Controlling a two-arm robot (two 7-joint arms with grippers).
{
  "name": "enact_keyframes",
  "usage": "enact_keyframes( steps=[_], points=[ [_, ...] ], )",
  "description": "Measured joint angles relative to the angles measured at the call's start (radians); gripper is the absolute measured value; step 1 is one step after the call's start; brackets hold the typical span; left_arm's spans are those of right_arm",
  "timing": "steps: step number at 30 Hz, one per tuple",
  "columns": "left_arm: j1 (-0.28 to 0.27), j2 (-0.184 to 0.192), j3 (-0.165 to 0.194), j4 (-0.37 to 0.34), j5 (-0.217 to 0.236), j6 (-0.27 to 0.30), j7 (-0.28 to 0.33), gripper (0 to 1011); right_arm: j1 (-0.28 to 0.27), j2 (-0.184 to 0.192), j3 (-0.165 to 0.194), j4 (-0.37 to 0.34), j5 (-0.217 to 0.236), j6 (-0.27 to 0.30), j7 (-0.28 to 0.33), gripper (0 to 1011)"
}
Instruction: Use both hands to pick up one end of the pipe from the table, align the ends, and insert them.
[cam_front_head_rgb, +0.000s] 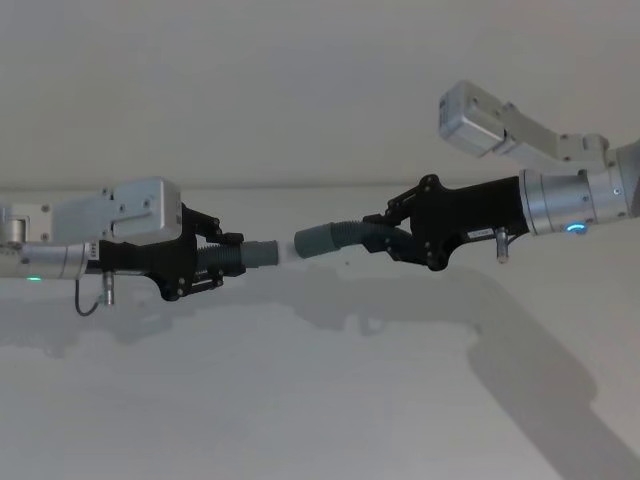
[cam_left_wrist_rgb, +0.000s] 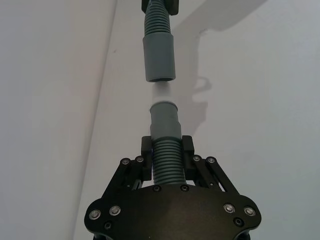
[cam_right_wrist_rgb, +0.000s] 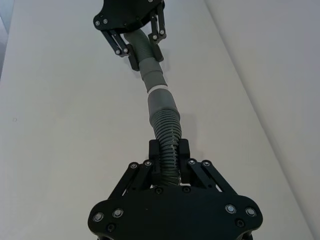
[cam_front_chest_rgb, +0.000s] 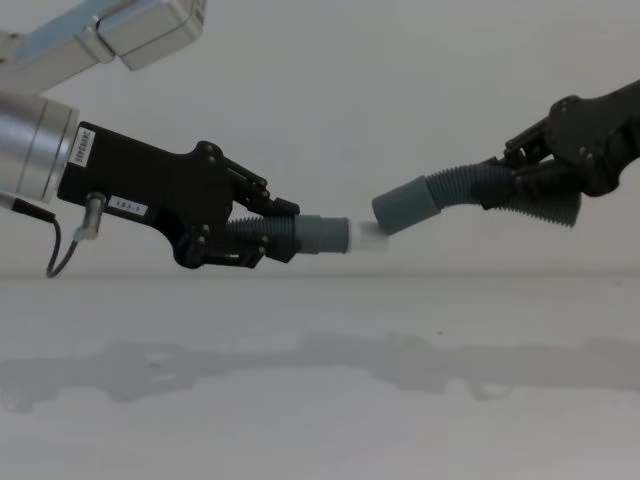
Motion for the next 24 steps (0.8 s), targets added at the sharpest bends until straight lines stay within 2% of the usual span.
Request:
enact_keyframes(
  steps=[9, 19, 24],
  points=[
    [0.000, 0.000, 0.000, 0.000, 0.000, 0.000, 0.000, 312, -0.008, 0.008, 0.004, 0.008, 0.013, 0.000, -0.021, 192],
    [0.000, 0.000, 0.000, 0.000, 0.000, 0.000, 0.000, 312, -0.015, 0.036, 0.028, 0.008, 0.035, 0.001, -0.049, 191],
    [0.000, 0.000, 0.000, 0.000, 0.000, 0.000, 0.000, 312, -0.020, 0.037, 0.032, 0.017, 0.051, 0.002, -0.051, 192]
  ],
)
